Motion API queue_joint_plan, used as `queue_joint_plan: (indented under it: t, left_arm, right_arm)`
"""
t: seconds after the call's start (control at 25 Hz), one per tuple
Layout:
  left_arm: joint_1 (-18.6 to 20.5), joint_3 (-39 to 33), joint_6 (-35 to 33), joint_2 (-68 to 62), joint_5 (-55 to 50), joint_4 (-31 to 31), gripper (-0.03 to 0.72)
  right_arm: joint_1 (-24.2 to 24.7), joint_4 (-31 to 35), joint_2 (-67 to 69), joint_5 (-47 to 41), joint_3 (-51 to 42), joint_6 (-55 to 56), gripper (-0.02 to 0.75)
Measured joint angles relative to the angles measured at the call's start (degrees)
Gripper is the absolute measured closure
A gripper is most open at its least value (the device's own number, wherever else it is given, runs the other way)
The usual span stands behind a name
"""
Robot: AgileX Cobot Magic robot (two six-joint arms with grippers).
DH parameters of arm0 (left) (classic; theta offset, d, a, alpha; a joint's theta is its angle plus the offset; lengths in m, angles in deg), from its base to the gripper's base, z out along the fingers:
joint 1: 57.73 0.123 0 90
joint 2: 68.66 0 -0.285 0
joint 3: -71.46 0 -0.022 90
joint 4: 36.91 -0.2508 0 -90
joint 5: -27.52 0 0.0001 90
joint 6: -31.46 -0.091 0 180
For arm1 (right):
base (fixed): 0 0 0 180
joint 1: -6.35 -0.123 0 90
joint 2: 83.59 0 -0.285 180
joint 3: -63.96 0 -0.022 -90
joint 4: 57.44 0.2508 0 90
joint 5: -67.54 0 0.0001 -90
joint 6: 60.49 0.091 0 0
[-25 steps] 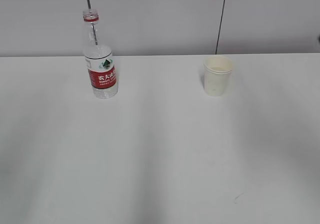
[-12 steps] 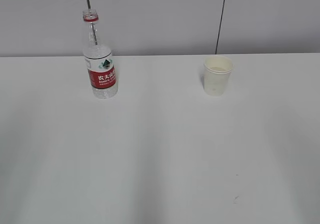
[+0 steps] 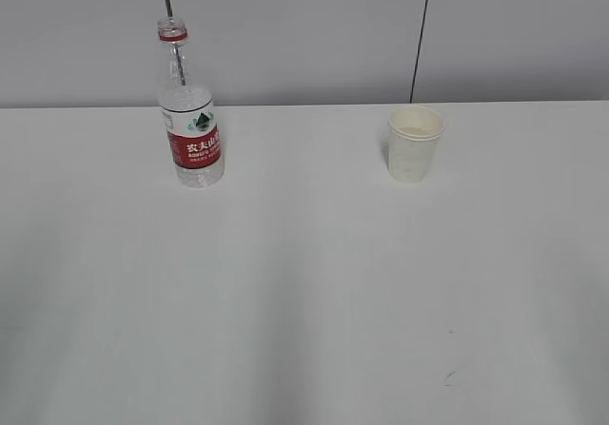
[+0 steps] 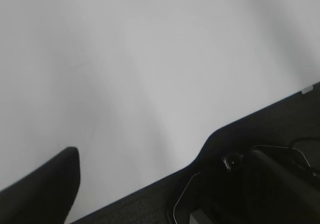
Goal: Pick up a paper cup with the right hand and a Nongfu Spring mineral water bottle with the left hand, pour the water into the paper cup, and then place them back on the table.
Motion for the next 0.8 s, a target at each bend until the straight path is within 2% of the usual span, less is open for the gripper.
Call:
queue_joint_plan:
  t: [0.16, 0.8]
  left_arm:
    - [0.0, -1.5, -0.6, 0.0, 2.2, 0.0, 0.104]
    - [-0.8, -1.5, -1.0, 0.1, 2.6, -0.1, 0.120]
  right_arm:
    - [0.0, 0.0, -0.5, 3.4, -2.1, 0.0, 0.148]
    - [0.0, 0.0, -0.5, 4.5, -2.7, 0.0, 0.153]
